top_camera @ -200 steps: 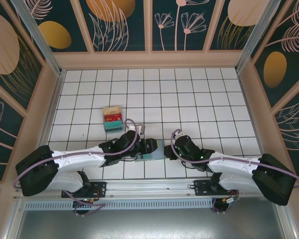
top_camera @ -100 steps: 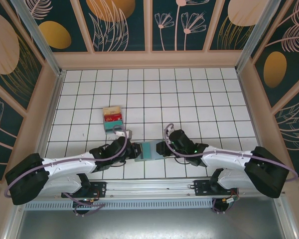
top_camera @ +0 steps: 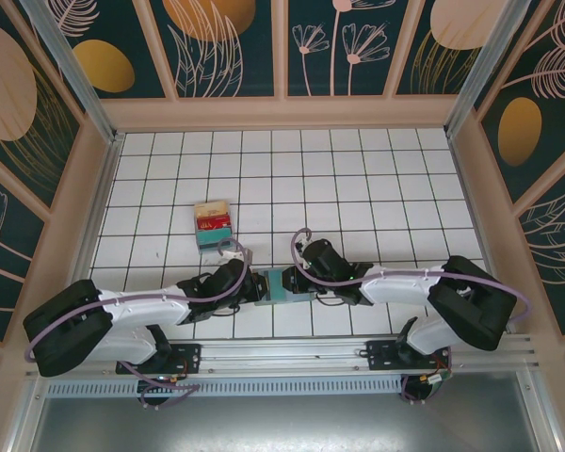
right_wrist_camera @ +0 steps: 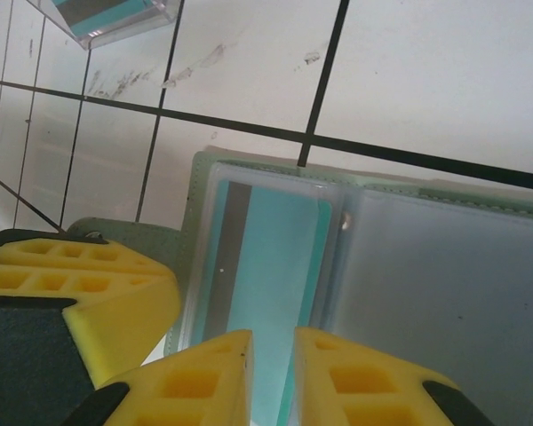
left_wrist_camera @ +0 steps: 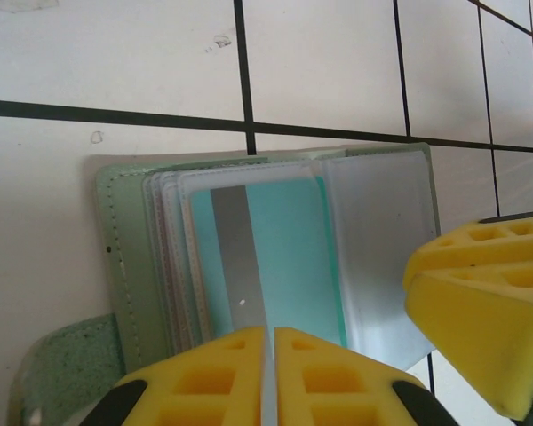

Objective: Take the credit cards out of the card holder

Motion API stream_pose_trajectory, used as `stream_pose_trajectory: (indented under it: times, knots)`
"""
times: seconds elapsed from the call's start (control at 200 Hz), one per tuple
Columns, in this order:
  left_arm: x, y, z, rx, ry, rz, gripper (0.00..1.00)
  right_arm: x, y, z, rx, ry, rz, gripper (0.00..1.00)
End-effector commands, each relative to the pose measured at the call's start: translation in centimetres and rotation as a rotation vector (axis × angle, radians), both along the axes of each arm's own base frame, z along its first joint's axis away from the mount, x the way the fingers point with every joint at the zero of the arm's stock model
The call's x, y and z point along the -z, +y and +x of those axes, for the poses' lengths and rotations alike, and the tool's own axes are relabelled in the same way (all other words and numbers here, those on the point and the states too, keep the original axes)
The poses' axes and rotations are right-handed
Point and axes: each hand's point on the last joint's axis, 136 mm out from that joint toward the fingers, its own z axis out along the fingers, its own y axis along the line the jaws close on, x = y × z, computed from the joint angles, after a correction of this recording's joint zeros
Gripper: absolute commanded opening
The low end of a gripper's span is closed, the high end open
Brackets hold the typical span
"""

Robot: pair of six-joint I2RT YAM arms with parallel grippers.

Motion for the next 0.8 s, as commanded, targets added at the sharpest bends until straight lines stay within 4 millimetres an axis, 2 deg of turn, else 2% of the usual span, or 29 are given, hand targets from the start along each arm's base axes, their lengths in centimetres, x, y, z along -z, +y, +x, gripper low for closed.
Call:
stream_pose_trajectory:
  times: [0.0,0.36,0.796]
  knots:
    - [0.4,0.0,-0.1,0.017,0.001,0.002,0.12,-0.6,0.9,0.0,-0.001,0.007,0.031,0.2]
    - [1.6,0.9,-0.4,-0.009,0.033,0.037,0.11,0.7,0.6,-0.1,0.009,0.033,0.002,0.21]
    - [2.2,0.7,-0.6,0.0,0.057,0.043,0.09,1.5,1.0,-0.1,-0.002,0.057,-0.002,0.21]
